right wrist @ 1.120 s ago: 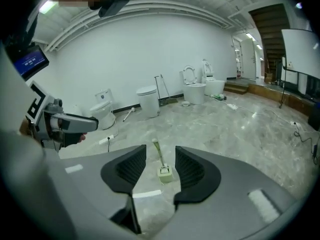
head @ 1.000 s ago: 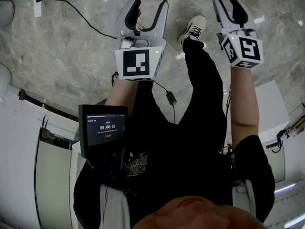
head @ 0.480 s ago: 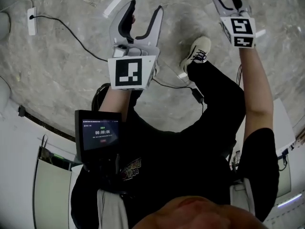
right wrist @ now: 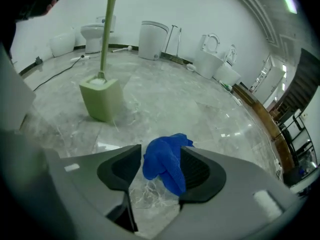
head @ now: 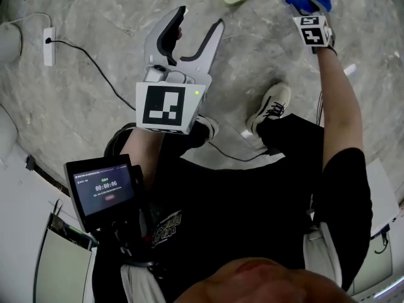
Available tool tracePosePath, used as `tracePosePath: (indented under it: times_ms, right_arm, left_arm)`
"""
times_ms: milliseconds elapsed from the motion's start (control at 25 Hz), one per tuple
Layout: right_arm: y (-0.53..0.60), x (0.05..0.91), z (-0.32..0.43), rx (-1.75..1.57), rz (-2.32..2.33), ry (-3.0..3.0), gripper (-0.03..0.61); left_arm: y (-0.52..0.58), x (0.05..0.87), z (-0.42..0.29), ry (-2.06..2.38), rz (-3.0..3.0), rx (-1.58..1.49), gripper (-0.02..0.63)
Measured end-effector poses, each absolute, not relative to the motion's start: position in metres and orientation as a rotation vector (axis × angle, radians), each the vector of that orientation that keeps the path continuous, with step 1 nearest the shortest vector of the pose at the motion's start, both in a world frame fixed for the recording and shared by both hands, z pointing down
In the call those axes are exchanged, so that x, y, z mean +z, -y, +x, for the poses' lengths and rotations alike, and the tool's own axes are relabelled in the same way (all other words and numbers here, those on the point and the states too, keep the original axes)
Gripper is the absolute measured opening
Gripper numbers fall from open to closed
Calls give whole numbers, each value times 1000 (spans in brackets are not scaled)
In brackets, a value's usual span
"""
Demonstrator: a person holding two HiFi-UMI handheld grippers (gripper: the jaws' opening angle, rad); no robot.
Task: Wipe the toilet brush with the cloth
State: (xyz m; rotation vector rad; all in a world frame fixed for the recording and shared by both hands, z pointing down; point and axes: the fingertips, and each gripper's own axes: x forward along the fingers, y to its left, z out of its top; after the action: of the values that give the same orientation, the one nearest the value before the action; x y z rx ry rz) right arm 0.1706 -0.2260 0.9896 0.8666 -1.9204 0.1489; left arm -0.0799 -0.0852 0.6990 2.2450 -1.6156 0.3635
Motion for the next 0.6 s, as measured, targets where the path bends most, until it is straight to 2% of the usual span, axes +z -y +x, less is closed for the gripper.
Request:
tracePosePath:
  times_ms: [280, 400, 440, 480, 560, 600]
  right_arm:
    - [240, 1036, 188, 205, 796, 1788, 282]
    - [235, 1054, 196, 228, 738, 1677, 276]
    - [233, 1059, 197, 246, 722, 1640, 260]
    - [232, 1062, 197, 259, 709, 1610, 194]
    - [236, 1059, 192, 255, 692, 1579, 123]
    - [239, 1054, 186, 241, 680, 1580, 110]
  left_arm:
    - [105, 673, -81, 1654, 2296, 294, 259]
    - [109, 678, -78, 1649, 2346, 371, 259]
    - [111, 681, -77, 1647, 2353, 384, 259]
    - [114, 683, -77, 1650, 2356, 386, 259]
    - [119, 687, -78, 1660, 2353, 377, 259]
    - [121, 689, -79, 1661, 2346, 376, 259]
